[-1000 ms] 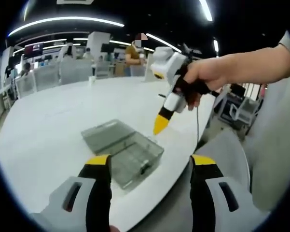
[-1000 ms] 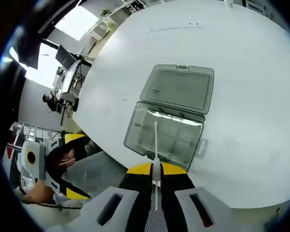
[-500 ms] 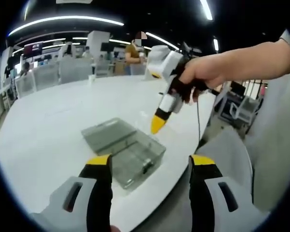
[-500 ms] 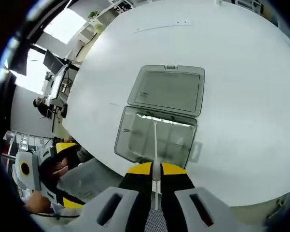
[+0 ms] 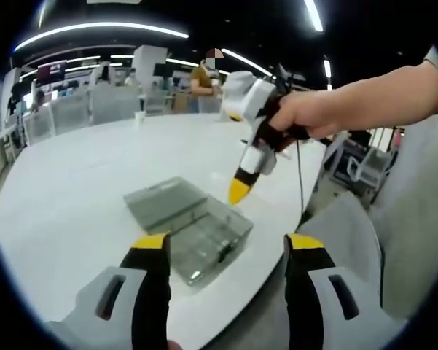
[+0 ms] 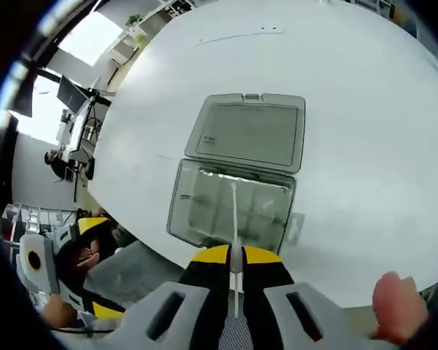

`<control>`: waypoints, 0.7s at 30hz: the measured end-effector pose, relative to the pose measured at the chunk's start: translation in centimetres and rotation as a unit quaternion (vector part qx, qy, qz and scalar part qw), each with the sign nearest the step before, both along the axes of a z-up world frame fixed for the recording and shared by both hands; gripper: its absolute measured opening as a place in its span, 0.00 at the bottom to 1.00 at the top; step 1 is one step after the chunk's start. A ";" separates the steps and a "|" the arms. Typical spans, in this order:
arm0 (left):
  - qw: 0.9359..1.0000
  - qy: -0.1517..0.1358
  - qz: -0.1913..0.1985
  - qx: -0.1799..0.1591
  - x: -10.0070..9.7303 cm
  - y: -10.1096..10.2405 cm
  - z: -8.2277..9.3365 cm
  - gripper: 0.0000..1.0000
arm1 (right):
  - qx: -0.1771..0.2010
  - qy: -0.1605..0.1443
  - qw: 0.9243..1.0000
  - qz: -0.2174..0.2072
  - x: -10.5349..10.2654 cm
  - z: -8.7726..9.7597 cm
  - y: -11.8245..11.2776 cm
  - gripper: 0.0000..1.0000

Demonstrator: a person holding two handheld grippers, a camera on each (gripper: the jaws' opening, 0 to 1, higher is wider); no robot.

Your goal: Insert the divider into the dual guide fixture by aligning both edges with the guide slots and pushing it downward to the bottom, including one-sided entry, uneven engagement, binding, and posture correction.

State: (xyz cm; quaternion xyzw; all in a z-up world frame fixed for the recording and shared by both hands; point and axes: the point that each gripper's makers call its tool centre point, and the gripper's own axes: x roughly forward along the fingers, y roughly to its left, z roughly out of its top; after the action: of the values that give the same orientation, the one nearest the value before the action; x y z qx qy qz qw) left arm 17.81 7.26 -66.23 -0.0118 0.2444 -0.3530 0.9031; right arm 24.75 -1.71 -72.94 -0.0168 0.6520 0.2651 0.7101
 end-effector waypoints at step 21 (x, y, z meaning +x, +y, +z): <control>1.000 0.001 -0.001 -0.004 0.1 0.0 0.1 0.58 | -0.025 0.015 1.000 0.002 -0.4 -0.3 0.3 0.00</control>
State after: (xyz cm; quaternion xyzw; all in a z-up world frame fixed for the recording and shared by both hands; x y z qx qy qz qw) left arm 17.94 7.26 -66.16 -0.0156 0.2441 -0.3544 0.9025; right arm 24.39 -1.37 -73.20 -0.0319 0.6689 0.2500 0.6994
